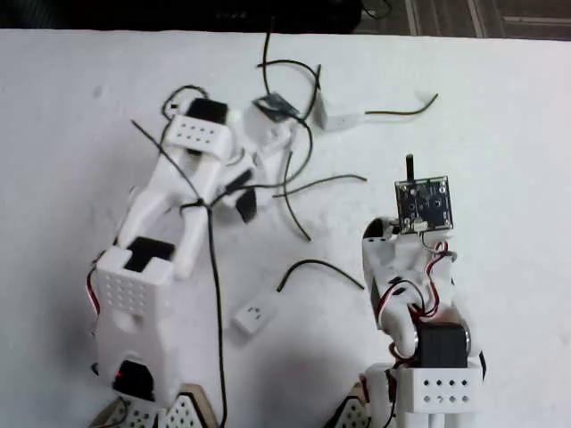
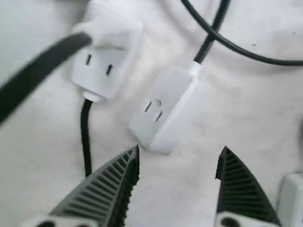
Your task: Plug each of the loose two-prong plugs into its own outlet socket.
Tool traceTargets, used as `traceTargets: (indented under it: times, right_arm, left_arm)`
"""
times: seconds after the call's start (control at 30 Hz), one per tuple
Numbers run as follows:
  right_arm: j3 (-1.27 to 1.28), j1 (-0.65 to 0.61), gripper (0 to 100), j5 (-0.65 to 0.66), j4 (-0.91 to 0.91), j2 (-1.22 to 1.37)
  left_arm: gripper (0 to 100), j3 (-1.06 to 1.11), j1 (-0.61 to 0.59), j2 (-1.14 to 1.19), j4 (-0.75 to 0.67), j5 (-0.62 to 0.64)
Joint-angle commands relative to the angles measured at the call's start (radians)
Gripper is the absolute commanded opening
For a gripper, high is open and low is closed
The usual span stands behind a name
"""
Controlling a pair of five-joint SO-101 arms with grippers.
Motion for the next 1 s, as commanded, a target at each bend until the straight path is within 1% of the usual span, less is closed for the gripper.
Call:
traceTargets:
  times: [0.0, 0.17, 0.33, 0.5, 0.57, 0.63, 0.77, 0.87, 0.97]
  right_arm:
    - [-0.003, 0.001, 1.8, 0.012, -0.021, 0.004]
    - [-0.003, 0.001, 1.8, 0.012, -0.021, 0.004]
    - [-0.003, 0.001, 1.8, 0.014, -0.021, 0.004]
    - [-0.003, 0.001, 1.8, 0.014, -0.021, 0.004]
    - [-0.003, 0.001, 1.8, 0.014, -0.021, 0.004]
    - [-0.003, 0.001, 1.8, 0.014, -0.021, 0.004]
    - [-0.003, 0.001, 1.8, 0.015, -0.021, 0.004]
    - [-0.003, -0.002, 1.8, 0.015, -0.022, 0.004]
    - [-0.003, -0.028, 1.8, 0.015, -0.018, 0.004]
  left_arm:
    - [27, -0.043, -0.07, -0.065, -0.075, 0.002]
    - [27, -0.051, -0.116, -0.065, -0.129, 0.002]
    - [27, -0.041, -0.13, -0.056, -0.206, 0.008]
    - [27, -0.052, -0.139, -0.007, -0.239, 0.009]
    - [27, -0.052, -0.139, -0.018, -0.218, 0.009]
    - [27, -0.057, -0.128, -0.054, -0.161, 0.005]
    - [27, -0.06, -0.065, -0.147, -0.051, 0.002]
    - [27, -0.052, -0.024, -0.182, -0.023, 0.002]
    - [27, -0.052, -0.005, -0.142, -0.025, 0.0]
